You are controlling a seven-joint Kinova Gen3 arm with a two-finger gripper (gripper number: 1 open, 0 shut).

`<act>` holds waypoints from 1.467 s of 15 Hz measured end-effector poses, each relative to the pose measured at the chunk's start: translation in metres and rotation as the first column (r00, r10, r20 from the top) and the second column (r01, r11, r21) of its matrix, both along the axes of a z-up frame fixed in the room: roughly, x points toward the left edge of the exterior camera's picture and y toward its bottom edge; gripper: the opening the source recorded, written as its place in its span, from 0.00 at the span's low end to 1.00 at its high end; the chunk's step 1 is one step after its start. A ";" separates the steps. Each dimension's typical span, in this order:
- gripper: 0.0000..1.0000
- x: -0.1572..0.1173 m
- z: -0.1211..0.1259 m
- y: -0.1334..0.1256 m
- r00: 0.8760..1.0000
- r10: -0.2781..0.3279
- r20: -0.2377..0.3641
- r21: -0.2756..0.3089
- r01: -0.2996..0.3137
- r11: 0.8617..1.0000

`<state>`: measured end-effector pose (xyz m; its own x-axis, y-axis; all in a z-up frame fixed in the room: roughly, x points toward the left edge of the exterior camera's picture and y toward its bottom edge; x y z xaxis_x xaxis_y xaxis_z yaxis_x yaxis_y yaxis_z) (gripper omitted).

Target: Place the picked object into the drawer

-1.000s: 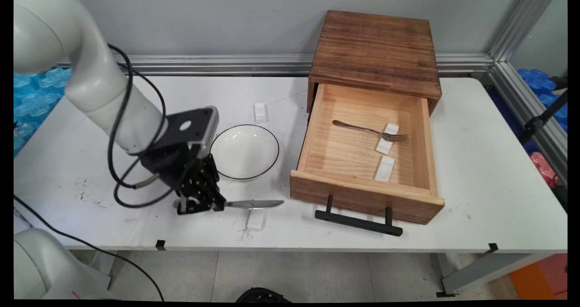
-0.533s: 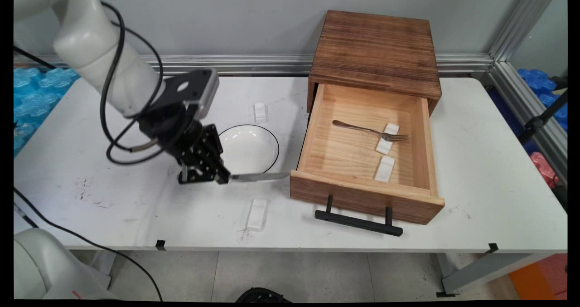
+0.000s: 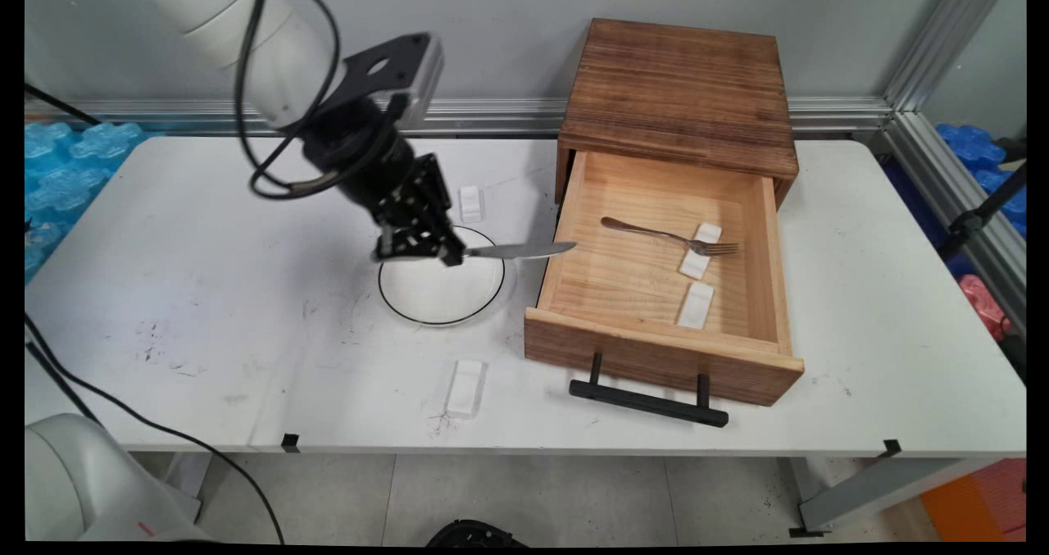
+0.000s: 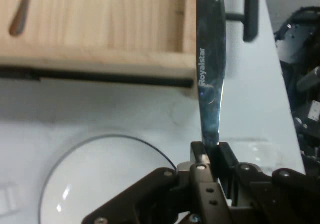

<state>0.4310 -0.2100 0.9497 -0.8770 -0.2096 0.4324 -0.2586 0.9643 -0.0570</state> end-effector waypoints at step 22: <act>0.00 -0.119 -0.031 -0.119 0.987 -0.158 -0.030 -0.067 0.156 0.985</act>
<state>0.3115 -0.3286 0.9190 -0.8810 -0.0412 0.4714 -0.1073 0.9876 -0.1142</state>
